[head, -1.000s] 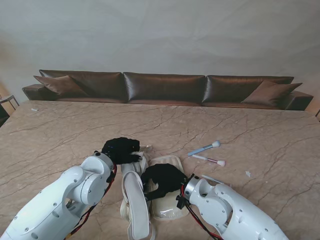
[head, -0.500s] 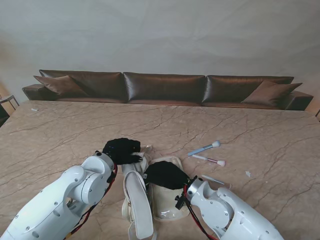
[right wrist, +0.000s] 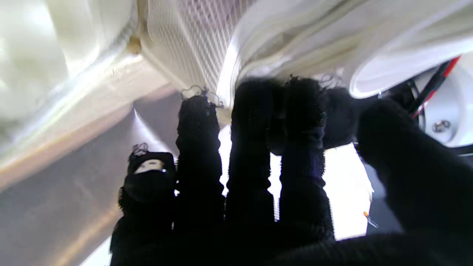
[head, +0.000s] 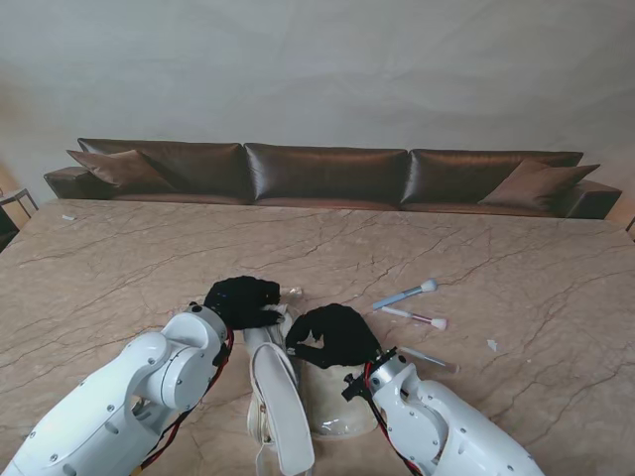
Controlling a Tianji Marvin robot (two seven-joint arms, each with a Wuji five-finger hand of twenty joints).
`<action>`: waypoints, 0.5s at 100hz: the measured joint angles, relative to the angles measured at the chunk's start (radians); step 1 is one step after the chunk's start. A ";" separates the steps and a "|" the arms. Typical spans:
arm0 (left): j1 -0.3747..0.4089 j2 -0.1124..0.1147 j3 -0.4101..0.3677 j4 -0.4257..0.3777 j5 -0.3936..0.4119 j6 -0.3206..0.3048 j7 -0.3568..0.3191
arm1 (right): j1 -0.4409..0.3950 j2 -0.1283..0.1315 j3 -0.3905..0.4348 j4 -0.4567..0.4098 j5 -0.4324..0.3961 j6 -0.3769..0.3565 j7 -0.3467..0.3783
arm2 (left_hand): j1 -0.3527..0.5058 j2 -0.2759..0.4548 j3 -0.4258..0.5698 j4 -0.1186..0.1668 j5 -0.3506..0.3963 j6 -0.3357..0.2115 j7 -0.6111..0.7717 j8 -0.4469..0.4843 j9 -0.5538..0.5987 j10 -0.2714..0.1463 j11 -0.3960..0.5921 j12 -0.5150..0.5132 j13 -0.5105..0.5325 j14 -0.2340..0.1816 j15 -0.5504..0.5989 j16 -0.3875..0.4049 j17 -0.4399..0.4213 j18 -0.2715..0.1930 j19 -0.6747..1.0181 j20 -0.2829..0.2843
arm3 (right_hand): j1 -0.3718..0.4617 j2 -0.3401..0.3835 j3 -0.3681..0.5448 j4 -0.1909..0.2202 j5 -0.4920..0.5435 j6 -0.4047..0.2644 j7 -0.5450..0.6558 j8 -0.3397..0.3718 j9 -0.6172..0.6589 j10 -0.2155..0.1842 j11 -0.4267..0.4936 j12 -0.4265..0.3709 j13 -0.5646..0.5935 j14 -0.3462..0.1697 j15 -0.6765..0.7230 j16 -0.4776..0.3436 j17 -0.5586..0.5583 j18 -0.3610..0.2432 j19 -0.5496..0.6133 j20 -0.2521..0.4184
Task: Pack the cosmetics bag
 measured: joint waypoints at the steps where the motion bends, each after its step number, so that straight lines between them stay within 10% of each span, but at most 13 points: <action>1: 0.000 0.000 0.000 0.000 0.000 0.000 0.000 | 0.000 -0.001 0.002 -0.001 0.004 0.000 0.014 | 0.000 0.000 0.000 0.000 0.000 0.000 0.000 0.000 0.000 0.000 0.000 0.000 0.000 0.000 0.000 0.000 0.000 0.000 0.000 0.000 | -0.008 0.000 -0.007 0.008 -0.013 0.005 -0.017 0.013 0.000 0.000 0.000 -0.003 0.000 0.000 -0.002 0.000 -0.001 0.000 0.000 0.000; 21: -0.002 0.000 0.010 0.001 -0.002 0.000 0.009 | -0.006 0.008 0.011 -0.018 0.020 -0.005 0.109 | 0.000 0.000 0.000 0.000 0.000 0.000 0.000 0.000 0.000 0.000 0.000 0.002 0.000 0.000 0.008 0.001 -0.004 0.000 0.000 0.000 | -0.057 -0.009 -0.125 0.024 -0.277 0.037 -0.150 0.047 -0.144 -0.028 0.040 0.027 -0.050 0.000 -0.051 -0.005 -0.064 -0.002 -0.022 0.002; 50: -0.003 -0.002 0.012 0.004 -0.006 -0.008 0.021 | -0.046 0.022 0.063 -0.072 -0.003 0.016 0.136 | -0.002 -0.013 0.021 0.002 -0.020 0.000 -0.014 -0.172 0.014 -0.002 -0.171 0.015 -0.036 0.009 -0.010 0.003 -0.089 0.001 -0.055 0.009 | -0.061 0.072 -0.268 0.068 -0.317 0.038 -0.150 0.034 -0.213 -0.035 0.011 0.003 -0.112 0.000 -0.204 -0.110 -0.159 0.002 -0.235 -0.084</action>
